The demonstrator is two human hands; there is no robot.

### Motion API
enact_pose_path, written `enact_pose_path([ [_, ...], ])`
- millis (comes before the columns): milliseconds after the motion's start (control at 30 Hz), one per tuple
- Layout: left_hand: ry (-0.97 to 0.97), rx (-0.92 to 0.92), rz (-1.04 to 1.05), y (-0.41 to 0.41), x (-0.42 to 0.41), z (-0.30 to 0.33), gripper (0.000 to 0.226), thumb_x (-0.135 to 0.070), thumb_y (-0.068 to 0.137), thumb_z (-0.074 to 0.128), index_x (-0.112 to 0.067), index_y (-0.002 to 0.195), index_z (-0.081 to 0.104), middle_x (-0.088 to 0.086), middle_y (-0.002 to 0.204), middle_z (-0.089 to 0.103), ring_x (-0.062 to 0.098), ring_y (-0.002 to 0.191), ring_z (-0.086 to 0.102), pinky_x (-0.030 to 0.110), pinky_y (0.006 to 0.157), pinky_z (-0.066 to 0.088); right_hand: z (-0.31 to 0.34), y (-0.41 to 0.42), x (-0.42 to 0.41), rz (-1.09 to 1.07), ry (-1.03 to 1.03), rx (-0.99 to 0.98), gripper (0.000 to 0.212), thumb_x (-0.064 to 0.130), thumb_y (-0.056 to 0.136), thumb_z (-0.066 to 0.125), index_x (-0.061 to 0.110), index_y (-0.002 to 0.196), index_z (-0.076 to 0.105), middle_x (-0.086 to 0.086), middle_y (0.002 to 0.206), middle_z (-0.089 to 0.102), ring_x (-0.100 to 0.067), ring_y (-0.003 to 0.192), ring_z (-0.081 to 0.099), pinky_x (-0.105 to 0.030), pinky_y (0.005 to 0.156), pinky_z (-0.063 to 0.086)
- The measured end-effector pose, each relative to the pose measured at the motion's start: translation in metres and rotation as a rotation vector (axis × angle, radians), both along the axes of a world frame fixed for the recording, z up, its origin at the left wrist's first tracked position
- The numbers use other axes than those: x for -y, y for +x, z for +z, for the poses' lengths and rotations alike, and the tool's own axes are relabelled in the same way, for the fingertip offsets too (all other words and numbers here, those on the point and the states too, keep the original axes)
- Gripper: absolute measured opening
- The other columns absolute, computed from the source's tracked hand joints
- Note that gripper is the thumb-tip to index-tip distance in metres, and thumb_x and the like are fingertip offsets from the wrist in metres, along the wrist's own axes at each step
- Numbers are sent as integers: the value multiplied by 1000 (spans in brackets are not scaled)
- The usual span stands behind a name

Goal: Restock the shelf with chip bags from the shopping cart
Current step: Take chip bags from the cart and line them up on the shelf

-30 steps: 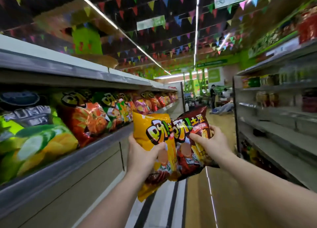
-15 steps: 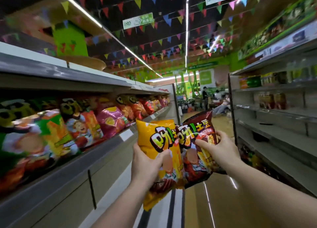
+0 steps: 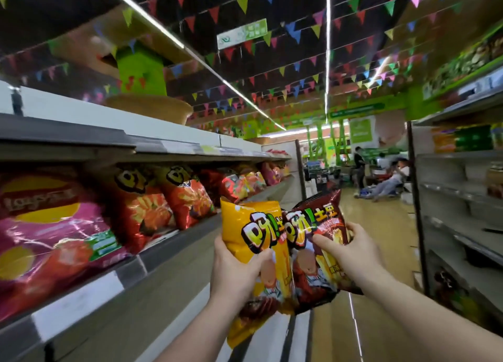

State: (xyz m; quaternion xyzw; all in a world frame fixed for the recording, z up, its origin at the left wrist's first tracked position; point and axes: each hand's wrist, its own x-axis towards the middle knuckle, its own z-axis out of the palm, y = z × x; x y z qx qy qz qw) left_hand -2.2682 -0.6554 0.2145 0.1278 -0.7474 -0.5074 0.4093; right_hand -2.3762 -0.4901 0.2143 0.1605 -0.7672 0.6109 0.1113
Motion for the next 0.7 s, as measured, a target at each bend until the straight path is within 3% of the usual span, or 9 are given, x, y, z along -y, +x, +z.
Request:
enact_pose_path([
  [100,6,-5,-34,-57,4,-4,77,-38,65,83,-33,120,29,-6,114,51,19,106,52,38,95,44,-4,-57,4,-26,1,-7,74,45,69,77,16,128,43,10,82,52,-20,88,60,-41,82,51],
  [167,9,-11,-61,-97,11,-6,84,-42,60,82,-30,126,30,-7,112,51,19,106,52,39,95,46,-5,-97,8,-40,-1,-11,74,45,69,77,16,128,42,9,82,51,-20,88,60,-41,82,51],
  [333,19,-43,-67,-202,44,-7,80,-36,68,82,-25,130,33,-6,111,52,20,105,53,45,96,47,-3,-200,34,-34,-25,-28,59,48,64,78,30,103,38,8,87,58,-23,88,64,-48,82,53],
  [500,11,-62,-84,-301,66,2,77,-31,72,80,-32,128,27,-11,107,54,13,95,57,33,81,56,10,-293,53,-63,-15,-50,66,43,67,79,22,118,43,11,82,54,-22,86,62,-44,81,53],
  [600,4,-36,-86,-353,72,4,84,-36,69,82,-26,134,30,-20,101,49,22,105,57,46,88,52,11,-343,58,-66,-27,-45,71,39,69,79,16,126,44,12,79,53,-17,78,60,-39,75,52],
  [700,3,-28,-72,-402,78,3,90,-44,62,82,-25,135,31,-19,101,50,19,104,56,41,93,49,7,-395,65,-38,-41,-22,67,39,68,79,19,121,43,10,81,55,-19,79,61,-43,78,53],
])
